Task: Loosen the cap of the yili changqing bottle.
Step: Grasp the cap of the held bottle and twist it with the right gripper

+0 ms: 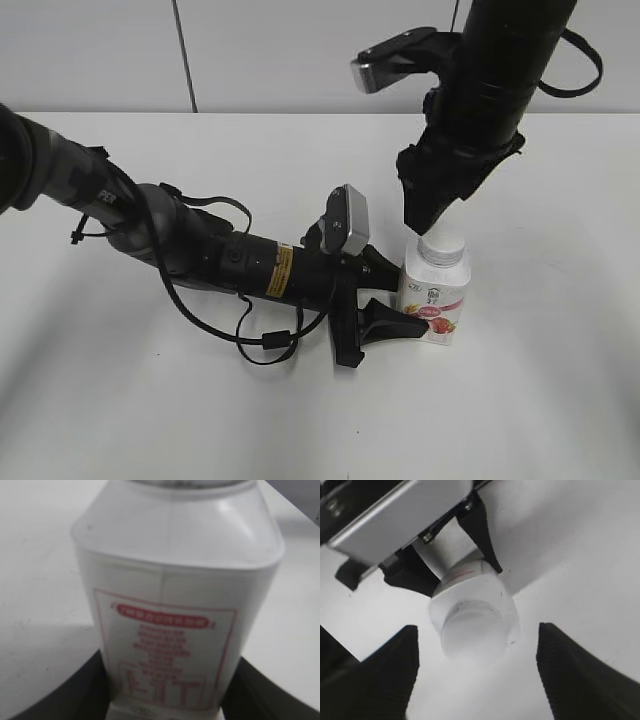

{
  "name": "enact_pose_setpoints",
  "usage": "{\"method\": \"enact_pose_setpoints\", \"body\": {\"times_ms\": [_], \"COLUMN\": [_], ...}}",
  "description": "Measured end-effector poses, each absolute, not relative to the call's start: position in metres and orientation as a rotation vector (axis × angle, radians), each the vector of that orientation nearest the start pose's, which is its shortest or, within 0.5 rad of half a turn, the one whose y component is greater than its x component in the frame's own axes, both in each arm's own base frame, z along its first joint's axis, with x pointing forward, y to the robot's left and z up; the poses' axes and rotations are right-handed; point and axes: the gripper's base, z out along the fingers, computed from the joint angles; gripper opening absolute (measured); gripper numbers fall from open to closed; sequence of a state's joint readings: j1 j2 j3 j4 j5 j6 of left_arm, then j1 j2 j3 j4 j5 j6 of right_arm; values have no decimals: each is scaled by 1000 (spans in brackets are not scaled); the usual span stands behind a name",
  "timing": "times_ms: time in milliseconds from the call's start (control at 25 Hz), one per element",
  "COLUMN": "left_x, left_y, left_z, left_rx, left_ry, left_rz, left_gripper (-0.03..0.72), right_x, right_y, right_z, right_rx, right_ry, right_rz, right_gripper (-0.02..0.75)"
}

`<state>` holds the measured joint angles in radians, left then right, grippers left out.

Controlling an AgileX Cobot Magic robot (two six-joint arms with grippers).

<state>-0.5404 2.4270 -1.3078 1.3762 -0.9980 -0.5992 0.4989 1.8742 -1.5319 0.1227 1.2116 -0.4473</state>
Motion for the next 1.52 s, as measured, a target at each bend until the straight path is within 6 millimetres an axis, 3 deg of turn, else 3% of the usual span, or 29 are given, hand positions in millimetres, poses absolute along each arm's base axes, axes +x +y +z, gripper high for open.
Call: {"method": "enact_pose_setpoints", "body": {"times_ms": [160,360,520,760,1280,1520], "left_x": [325,325,325,325,325,325], "left_y": [-282,-283,-283,-283,-283,-283], "left_z": [40,40,40,40,40,40], "left_rx": [1542,1544,1545,1545,1546,1546], "left_ry": [1470,1468,1468,1468,1467,1467], "left_rz": [-1051,-1050,-1049,-1049,-1050,-1049], "left_gripper": [393,391,391,391,391,390], "right_x": [329,329,326,314,320,318], "right_y": [188,187,188,182,186,184], "right_z": [249,251,247,223,222,221], "right_rx": [-714,-424,-351,-326,-294,-313], "right_ry": [2972,3032,3065,3152,3077,3099], "right_rz": [167,161,195,164,228,183], "right_gripper": [575,575,571,523,473,386]}}
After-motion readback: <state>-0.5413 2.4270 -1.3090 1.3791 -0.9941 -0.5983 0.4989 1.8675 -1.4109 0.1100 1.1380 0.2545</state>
